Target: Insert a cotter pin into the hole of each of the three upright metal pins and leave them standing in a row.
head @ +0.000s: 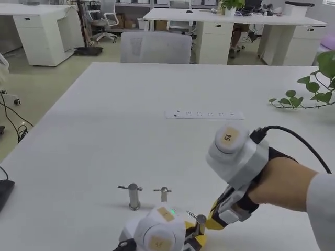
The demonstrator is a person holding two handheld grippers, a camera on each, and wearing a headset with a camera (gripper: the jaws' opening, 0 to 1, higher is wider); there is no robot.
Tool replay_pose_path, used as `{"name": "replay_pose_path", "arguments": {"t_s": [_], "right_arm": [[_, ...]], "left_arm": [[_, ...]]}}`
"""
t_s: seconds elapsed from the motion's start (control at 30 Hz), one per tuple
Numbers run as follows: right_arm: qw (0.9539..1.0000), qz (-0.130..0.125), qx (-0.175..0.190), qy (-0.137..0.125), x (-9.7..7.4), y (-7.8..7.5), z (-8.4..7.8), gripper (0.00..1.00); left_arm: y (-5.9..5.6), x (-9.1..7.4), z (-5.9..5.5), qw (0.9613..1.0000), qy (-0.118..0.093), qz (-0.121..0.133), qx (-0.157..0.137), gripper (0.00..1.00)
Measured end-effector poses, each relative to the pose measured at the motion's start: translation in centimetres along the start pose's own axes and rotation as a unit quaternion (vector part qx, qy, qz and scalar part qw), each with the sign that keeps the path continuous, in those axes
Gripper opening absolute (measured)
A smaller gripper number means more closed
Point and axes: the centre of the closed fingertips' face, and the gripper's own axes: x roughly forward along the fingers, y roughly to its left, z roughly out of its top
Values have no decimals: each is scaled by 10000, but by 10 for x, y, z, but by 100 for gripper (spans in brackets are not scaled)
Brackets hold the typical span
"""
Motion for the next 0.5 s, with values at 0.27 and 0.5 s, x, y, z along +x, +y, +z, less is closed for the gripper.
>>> {"name": "replay_pose_path", "arguments": {"t_s": [0.27, 0.5], "right_arm": [[9999, -2, 116, -90, -3, -1, -8, 13], [9999, -10, 136, -107, 0, 0, -9, 11]], "left_arm": [[0, 0, 0, 10000, 1, 1, -25, 10], [0, 0, 0, 10000, 3, 0, -53, 10]]}}
